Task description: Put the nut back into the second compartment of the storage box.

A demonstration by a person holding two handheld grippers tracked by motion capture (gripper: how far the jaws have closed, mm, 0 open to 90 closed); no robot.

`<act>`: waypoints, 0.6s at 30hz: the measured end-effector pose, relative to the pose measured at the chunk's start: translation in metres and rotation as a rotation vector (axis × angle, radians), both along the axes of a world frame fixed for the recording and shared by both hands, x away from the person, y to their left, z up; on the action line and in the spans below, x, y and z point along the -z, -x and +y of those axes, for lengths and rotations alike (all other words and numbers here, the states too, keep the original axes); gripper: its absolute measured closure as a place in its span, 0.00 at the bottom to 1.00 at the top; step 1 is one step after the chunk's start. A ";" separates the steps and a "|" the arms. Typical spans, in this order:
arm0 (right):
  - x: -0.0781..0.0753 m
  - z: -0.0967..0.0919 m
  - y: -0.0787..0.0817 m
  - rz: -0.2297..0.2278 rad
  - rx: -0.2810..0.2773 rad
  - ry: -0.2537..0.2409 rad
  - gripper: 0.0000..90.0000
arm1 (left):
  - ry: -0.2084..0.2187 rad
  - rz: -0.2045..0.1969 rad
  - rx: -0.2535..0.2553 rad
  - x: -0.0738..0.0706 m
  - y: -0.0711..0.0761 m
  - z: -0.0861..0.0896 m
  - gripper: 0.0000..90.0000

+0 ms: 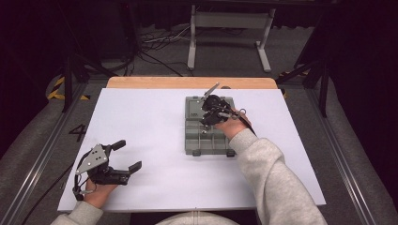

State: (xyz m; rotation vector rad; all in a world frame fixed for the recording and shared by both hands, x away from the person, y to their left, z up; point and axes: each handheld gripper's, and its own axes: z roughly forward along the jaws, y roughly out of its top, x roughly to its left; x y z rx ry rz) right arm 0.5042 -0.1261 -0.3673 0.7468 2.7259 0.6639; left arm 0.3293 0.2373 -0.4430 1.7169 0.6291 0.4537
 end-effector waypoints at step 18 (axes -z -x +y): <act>0.030 -0.003 -0.006 0.062 0.018 0.044 0.77 | -0.001 -0.001 0.001 0.000 0.000 0.000 0.04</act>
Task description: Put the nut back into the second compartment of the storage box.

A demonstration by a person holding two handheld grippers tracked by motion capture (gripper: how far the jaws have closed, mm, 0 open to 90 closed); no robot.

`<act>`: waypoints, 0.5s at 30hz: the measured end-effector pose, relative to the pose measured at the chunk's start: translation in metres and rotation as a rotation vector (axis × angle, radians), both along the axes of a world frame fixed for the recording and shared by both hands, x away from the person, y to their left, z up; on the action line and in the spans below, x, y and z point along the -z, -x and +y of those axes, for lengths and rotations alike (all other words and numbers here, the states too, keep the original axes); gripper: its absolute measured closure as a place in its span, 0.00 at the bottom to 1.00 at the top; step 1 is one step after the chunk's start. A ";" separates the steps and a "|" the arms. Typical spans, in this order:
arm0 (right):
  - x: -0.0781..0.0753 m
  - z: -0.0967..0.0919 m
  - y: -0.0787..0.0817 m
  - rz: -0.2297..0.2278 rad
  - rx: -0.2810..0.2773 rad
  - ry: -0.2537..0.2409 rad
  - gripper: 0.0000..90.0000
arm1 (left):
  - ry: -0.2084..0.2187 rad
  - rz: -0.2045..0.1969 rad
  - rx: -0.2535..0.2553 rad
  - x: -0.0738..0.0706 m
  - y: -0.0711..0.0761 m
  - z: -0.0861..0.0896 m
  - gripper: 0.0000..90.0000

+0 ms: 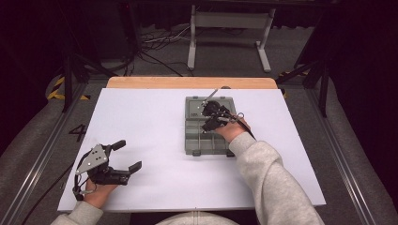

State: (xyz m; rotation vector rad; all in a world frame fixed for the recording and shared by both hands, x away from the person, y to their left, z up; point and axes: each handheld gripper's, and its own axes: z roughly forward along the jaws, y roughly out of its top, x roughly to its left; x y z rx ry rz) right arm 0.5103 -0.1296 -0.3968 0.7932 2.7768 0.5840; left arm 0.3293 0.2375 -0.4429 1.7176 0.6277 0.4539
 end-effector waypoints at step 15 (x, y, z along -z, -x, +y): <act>-0.034 -0.018 0.027 -0.172 0.004 -0.173 0.20 | 0.001 0.001 -0.001 0.000 0.000 -0.001 0.04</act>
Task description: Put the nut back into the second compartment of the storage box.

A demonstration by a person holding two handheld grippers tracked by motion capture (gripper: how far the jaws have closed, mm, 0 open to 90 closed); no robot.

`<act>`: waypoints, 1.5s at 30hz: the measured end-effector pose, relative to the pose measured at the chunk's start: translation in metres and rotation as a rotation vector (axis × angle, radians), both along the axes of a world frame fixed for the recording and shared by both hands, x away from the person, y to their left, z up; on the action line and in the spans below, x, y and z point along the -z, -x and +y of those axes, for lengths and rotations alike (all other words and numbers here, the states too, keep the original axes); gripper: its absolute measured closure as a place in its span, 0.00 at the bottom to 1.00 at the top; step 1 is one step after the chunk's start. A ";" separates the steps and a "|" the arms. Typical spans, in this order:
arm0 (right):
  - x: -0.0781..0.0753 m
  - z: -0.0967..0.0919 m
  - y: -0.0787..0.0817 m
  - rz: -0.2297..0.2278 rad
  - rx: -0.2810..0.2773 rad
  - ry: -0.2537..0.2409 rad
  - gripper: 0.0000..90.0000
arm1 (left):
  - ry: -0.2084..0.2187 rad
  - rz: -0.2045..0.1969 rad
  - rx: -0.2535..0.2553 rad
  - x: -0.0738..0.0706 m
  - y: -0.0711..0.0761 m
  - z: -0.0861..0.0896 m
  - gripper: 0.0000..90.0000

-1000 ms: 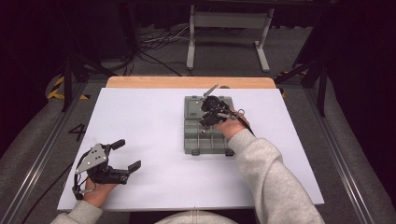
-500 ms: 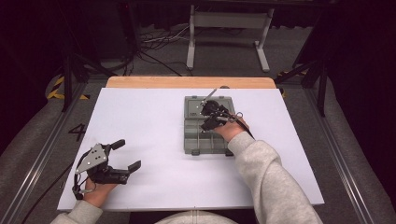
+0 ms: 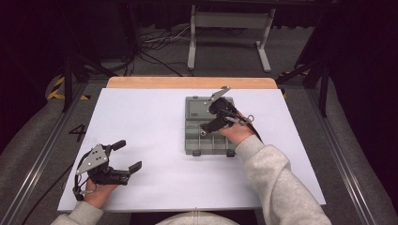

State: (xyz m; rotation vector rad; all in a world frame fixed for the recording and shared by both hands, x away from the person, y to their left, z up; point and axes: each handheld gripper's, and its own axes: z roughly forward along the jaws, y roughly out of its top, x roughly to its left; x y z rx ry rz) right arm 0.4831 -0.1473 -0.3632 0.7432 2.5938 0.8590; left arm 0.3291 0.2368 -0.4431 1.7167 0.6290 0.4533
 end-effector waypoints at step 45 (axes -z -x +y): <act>0.051 -0.157 0.140 -0.385 0.066 -0.500 0.03 | 0.062 0.019 0.033 -0.003 0.002 0.001 0.01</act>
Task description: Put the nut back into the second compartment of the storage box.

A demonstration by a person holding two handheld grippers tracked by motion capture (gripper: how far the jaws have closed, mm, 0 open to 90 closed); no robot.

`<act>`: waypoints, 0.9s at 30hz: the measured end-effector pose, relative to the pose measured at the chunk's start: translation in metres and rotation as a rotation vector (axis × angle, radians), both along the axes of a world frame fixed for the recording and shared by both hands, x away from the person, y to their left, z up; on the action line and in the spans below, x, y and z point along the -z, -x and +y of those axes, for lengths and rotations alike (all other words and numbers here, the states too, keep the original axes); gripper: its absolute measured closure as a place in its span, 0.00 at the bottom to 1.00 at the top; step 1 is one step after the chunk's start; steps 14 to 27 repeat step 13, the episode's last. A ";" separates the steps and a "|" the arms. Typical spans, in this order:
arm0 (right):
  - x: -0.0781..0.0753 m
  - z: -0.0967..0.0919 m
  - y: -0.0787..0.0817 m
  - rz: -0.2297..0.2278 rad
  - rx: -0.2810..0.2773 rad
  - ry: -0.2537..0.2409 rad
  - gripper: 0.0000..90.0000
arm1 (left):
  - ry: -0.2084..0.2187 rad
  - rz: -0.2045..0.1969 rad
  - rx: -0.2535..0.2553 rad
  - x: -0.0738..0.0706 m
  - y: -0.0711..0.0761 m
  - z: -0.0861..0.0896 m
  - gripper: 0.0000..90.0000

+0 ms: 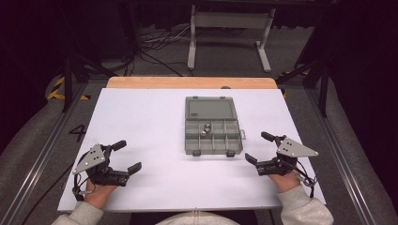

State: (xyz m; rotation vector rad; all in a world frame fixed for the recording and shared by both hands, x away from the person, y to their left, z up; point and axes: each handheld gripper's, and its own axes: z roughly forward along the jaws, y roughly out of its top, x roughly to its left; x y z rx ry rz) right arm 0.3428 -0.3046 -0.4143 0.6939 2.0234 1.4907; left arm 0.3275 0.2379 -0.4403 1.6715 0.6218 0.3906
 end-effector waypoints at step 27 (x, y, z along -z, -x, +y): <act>0.015 -0.007 0.001 0.016 0.015 -0.022 0.02 | 0.020 -0.008 0.007 -0.001 0.000 0.002 0.01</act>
